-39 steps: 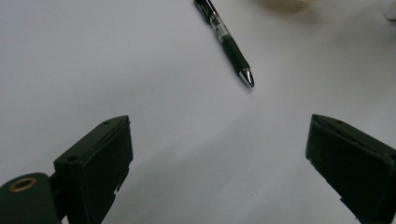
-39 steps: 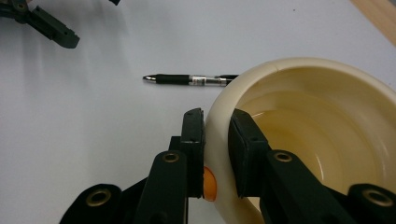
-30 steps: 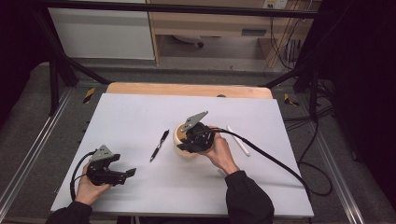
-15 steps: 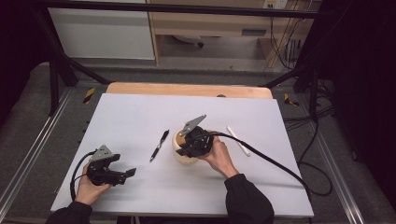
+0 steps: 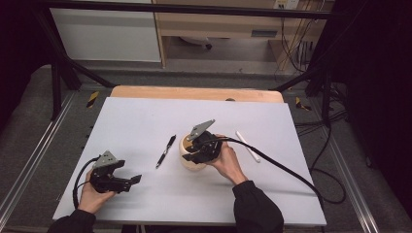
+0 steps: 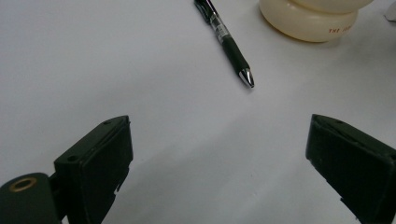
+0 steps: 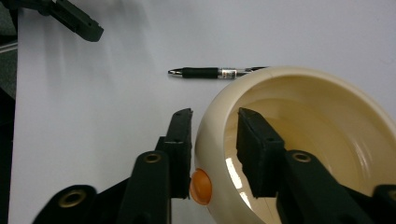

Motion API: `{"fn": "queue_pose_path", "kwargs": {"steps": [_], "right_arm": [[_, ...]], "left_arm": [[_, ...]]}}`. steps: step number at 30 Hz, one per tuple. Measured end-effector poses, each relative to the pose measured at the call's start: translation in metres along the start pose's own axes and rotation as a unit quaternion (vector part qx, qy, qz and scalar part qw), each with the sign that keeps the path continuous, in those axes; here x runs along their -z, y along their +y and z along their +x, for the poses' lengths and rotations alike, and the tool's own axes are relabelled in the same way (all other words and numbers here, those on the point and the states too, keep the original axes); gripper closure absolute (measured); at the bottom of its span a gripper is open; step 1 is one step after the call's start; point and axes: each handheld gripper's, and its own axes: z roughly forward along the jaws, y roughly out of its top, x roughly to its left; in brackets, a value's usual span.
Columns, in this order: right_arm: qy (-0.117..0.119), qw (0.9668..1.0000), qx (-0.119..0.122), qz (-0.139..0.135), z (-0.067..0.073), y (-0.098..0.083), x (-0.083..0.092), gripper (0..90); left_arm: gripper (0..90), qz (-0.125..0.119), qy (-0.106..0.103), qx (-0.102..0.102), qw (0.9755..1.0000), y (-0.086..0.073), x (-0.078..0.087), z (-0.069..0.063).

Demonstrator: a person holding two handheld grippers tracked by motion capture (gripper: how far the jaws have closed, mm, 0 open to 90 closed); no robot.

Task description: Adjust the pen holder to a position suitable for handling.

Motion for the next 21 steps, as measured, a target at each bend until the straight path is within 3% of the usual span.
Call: {"fn": "queue_pose_path", "kwargs": {"steps": [4,9,15,21], "right_arm": [[-0.006,0.9999,-0.002,-0.011,0.001,0.002,0.006,52.1],[-0.034,0.9984,-0.028,-0.034,0.002,0.001,0.019,28.8],[-0.043,0.9964,-0.065,-0.032,-0.002,-0.006,0.032,15.3],[-0.07,0.9946,-0.072,-0.027,0.0,-0.018,0.042,4.9]], "left_arm": [[7.4,0.001,0.0,0.0,1.0,0.0,0.0,0.0],[7.4,0.001,0.0,0.0,1.0,0.0,0.0,0.0],[7.4,0.001,0.001,0.001,1.0,0.0,-0.001,0.0],[7.4,0.002,0.001,0.001,1.0,0.0,-0.001,-0.001]]}}
